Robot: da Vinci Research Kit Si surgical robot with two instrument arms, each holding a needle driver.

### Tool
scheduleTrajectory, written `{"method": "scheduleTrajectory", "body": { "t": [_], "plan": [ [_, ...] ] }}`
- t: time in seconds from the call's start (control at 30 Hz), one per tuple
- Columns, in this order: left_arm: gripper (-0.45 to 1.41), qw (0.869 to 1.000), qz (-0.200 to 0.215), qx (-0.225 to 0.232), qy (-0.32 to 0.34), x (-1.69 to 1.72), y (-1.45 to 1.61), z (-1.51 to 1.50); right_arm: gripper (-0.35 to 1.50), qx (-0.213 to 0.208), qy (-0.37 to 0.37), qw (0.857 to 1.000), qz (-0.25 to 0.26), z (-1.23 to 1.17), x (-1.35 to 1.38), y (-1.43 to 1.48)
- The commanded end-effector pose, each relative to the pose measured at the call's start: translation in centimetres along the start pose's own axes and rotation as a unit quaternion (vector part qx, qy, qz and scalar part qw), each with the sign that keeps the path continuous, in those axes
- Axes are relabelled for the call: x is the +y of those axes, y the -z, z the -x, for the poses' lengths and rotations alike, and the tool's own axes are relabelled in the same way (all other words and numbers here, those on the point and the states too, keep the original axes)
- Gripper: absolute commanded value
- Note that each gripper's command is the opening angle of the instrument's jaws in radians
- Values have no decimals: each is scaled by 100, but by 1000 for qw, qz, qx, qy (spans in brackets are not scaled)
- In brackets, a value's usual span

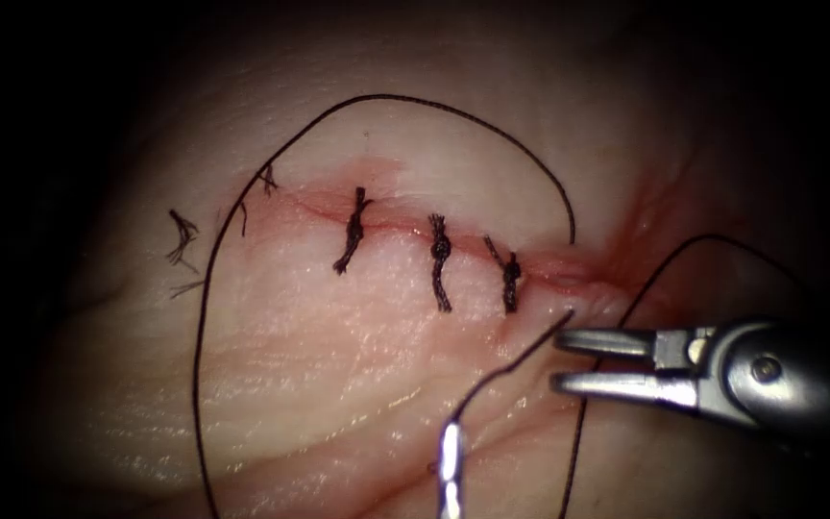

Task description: Wound Closure

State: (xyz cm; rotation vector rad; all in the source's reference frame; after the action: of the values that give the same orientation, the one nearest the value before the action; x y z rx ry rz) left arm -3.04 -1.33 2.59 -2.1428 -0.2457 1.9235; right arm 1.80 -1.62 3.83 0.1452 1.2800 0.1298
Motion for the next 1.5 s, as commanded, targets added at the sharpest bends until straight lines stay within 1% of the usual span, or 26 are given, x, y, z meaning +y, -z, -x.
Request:
{"method": "scheduleTrajectory", "body": {
  "t": [0.03,0.07,0.1,0.13,0.17,0.23,0.27,0.33,0.5,0.57,0.6,0.63,0.67,0.7,0.73,0.77,0.83,0.87,0.93,0.97,1.07,1.2,1.33,1.43,1.5],
  "plan": [
    [-45,1000,0,0,-1,2,-5,5,22,-6,5,1000,6,1,5,-9],
    [-45,1000,0,0,-5,4,-4,5,35,-11,12,1000,12,1,5,-9],
    [-45,1000,0,-1,-5,5,-4,5,42,-14,13,1000,15,1,4,-9],
    [-45,1000,0,-1,-6,7,-3,5,42,-17,15,1000,18,1,4,-8],
    [-45,1000,0,-1,-7,8,-2,6,51,-23,21,999,24,-1,3,-8],
    [-45,1000,1,-4,-8,9,-1,8,59,-26,22,999,27,-2,2,-8],
    [-45,1000,2,-5,-8,9,-1,8,59,-26,27,999,28,-3,2,-8],
    [-45,1000,4,-8,-8,9,-1,9,67,-28,26,999,29,-4,2,-8],
    [-45,1000,3,-8,-8,9,-3,10,66,-31,32,999,30,-2,4,-14],
    [-45,1000,2,-8,-8,9,-5,9,56,-35,35,998,27,2,4,-19],
    [-45,1000,1,-8,-8,10,-6,8,29,-43,40,998,23,9,3,-23],
    [-45,1000,1,-8,-7,9,-6,6,9,-44,42,998,22,12,2,-24],
    [-45,1000,1,-8,-7,9,-6,6,9,-44,42,998,22,12,2,-24],
    [-45,1000,2,-8,-7,8,-5,5,-5,-46,44,998,22,16,2,-24],
    [-45,1000,2,-8,-6,7,-5,3,-25,-49,46,998,20,22,1,-24],
    [-45,1000,2,-8,-4,5,-5,2,-35,-53,48,997,19,25,0,-23],
    [-45,1000,2,-7,-8,1,-4,-2,-35,-63,50,997,17,32,-2,-20],
    [-45,1000,-2,-9,-11,-4,-2,-4,-35,-75,51,996,14,34,-6,-16],
    [-45,1000,-5,-12,-13,-5,-1,-5,-35,-78,50,996,16,33,-10,-15],
    [-45,1000,-12,-14,-15,-8,0,-3,-35,-78,49,996,15,30,-14,-13],
    [-45,998,-39,-28,-34,-16,3,7,-35,-66,43,997,6,9,-31,-13],
    [-45,994,-81,-49,-54,-25,8,31,-35,-44,41,998,-4,-28,-56,-18],
    [-45,989,-112,-71,-67,-28,19,54,-35,-26,34,999,-12,-63,-79,-26],
    [-45,985,-136,-71,-74,-30,29,62,-35,-8,28,999,-19,-83,-94,-32],
    [-45,980,-155,-81,-92,-32,36,63,-35,4,27,999,-23,-94,-102,-37]
  ]
}}
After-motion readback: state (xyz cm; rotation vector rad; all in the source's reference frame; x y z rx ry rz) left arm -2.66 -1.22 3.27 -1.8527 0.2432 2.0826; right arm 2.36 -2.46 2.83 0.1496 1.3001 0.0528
